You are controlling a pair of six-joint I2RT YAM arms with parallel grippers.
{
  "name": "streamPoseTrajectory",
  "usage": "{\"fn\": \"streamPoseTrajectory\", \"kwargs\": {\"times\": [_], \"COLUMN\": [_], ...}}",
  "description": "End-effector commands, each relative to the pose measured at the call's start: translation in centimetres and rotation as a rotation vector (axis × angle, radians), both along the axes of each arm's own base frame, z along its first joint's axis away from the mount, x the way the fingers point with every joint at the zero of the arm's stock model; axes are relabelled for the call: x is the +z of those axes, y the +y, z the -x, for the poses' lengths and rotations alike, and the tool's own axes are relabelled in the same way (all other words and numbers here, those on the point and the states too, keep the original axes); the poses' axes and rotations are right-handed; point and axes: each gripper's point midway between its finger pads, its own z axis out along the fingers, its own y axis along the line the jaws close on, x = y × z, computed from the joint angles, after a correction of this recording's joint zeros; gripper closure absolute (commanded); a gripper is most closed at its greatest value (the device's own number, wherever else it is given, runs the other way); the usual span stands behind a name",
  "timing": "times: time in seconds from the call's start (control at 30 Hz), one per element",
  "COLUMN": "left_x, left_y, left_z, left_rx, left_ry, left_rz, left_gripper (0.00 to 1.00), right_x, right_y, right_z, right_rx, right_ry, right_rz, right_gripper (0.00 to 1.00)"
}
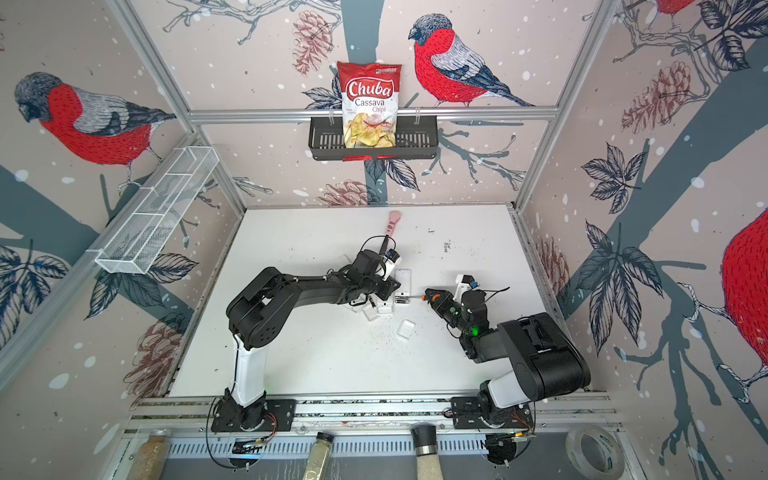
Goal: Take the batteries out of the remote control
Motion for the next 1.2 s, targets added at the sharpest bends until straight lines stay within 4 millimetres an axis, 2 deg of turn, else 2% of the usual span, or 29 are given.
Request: {"fn": "streamPoseTrajectory", "kwargs": {"times": [0.0, 0.1, 0.23, 0.4, 0.47, 0.6, 0.73, 0.9, 1.17], "left_x": [0.6, 1.1, 1.9, 3.5, 4.1, 4.6, 3.5, 2.8, 4.7], "left_y": [-0.4, -0.4, 0.1, 0.3, 0.4, -0.2, -0.1, 0.4, 1.7], "left_z": [0.0, -0.2, -0.9, -2.3, -2.5, -1.4, 0.0, 0.7, 0.9], "left_rx": [-0.01, -0.013, 0.005, 0.04, 0.062, 0.041, 0.032, 0.062, 0.109], "left_ry": [-0.006, -0.019, -0.064, -0.089, -0.051, 0.022, 0.11, 0.142, 0.099], "left_rz": [0.015, 0.011, -0.032, -0.081, -0.078, -0.026, -0.01, 0.005, 0.028], "left_gripper": [0.76, 0.76, 0.76, 0.77, 0.77, 0.77, 0.77, 0.77, 0.76], "right_x": [0.5, 0.2, 1.1, 1.2, 1.5, 2.4, 2.6, 2.1, 0.7], "right_y": [0.6, 0.5, -0.4, -2.7, -3.8, -4.2, -4.0, -2.7, -0.1], "right_z": [-0.1, -0.1, 0.2, 0.0, -0.8, -3.2, -5.1, -7.2, -9.1], "right_rx": [0.04, 0.051, 0.029, -0.044, -0.078, -0.06, -0.039, 0.012, 0.101], "right_ry": [-0.019, -0.004, -0.019, 0.019, 0.026, 0.05, 0.063, 0.081, 0.096], "right_rz": [0.014, 0.109, 0.183, 0.253, 0.264, 0.271, 0.252, 0.216, 0.142], "right_gripper": [1.0, 1.0, 1.0, 1.0, 1.0, 1.0, 1.0, 1.0, 1.0]}}
